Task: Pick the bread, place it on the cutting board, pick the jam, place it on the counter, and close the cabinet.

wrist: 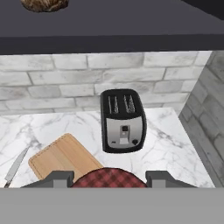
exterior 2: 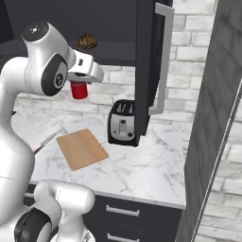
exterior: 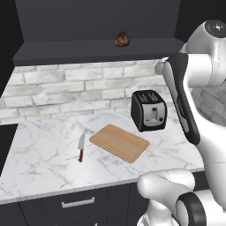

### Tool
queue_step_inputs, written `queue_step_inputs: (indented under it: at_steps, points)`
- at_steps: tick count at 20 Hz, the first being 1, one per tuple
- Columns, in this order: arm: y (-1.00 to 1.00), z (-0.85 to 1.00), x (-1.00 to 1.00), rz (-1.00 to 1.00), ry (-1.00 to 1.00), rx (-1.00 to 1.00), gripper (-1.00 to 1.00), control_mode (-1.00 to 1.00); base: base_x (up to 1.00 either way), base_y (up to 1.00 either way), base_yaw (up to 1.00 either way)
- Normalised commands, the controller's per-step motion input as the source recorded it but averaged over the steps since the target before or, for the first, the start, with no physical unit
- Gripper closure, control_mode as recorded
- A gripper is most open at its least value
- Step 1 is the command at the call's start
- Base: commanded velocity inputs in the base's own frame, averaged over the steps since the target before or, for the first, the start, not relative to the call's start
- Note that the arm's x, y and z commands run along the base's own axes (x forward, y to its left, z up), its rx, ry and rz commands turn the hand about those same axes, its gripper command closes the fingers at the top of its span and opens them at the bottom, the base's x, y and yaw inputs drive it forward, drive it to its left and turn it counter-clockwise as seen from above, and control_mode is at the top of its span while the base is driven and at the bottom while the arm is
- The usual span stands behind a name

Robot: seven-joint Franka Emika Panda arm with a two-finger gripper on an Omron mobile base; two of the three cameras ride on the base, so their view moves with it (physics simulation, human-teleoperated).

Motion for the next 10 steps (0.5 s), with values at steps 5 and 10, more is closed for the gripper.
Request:
queue_step_inputs:
  at_steps: [5, 10]
  points:
    - [-0.22, -0.37, -0.14, 0.00, 0.00, 0.00, 1.00, -1.00, 0.00, 0.00, 0.00]
    - [-0.18, -0.35, -0.01, 0.00, 0.00, 0.00, 1.00, -1.00, 0.00, 0.00, 0.00]
